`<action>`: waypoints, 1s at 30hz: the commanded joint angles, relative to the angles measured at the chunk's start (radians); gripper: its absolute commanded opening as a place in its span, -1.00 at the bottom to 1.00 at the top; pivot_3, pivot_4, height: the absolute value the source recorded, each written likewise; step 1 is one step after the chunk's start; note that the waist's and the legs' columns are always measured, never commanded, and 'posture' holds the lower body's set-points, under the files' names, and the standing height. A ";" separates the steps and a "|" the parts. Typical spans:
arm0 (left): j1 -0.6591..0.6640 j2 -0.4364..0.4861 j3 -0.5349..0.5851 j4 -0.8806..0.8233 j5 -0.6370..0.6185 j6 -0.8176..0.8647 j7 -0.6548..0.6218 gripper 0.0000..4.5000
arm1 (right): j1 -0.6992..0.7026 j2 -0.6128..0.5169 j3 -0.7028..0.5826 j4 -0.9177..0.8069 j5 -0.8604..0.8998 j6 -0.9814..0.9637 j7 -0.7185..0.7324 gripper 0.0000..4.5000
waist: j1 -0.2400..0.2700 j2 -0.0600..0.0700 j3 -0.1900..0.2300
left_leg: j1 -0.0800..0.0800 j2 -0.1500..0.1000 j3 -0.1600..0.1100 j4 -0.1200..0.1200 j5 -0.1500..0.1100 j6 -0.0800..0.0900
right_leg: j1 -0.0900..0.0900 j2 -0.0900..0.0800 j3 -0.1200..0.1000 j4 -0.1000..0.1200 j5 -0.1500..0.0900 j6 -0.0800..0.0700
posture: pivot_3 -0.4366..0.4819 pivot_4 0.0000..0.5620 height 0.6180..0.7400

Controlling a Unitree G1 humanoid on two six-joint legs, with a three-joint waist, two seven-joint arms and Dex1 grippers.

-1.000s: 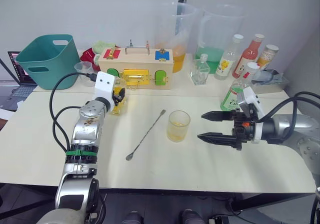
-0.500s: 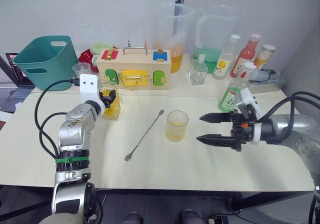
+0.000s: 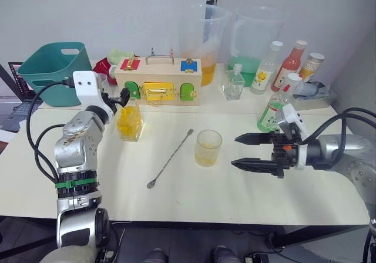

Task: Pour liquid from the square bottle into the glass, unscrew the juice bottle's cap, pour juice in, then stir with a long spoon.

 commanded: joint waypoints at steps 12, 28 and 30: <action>-0.061 0.172 -0.057 -0.109 -0.286 -0.038 -0.509 0.98 | 0.010 -0.029 -0.104 0.026 -0.027 -0.024 0.005 1.00 | -0.008 0.000 0.000 | 0.001 0.000 0.001 -0.001 0.000 0.000 | 0.000 0.001 0.000 0.000 0.000 0.000 | -0.05 -0.47 1.00; 0.371 0.438 -0.119 -0.194 -0.301 -0.067 -0.910 0.98 | 0.304 0.077 -0.328 -0.077 -0.043 -0.115 -0.133 1.00 | -0.024 0.001 0.000 | 0.003 0.002 0.001 -0.003 0.000 0.000 | 0.001 0.002 0.001 -0.002 -0.001 -0.001 | -0.05 -0.47 1.00; 0.429 0.444 -0.108 -0.165 -0.264 -0.120 -0.906 0.98 | 0.392 0.080 -0.331 -0.071 -0.111 -0.182 -0.118 1.00 | -0.023 0.001 -0.001 | 0.003 0.002 0.001 -0.003 0.000 0.000 | 0.001 0.002 0.001 -0.002 -0.001 -0.001 | -0.05 -0.47 1.00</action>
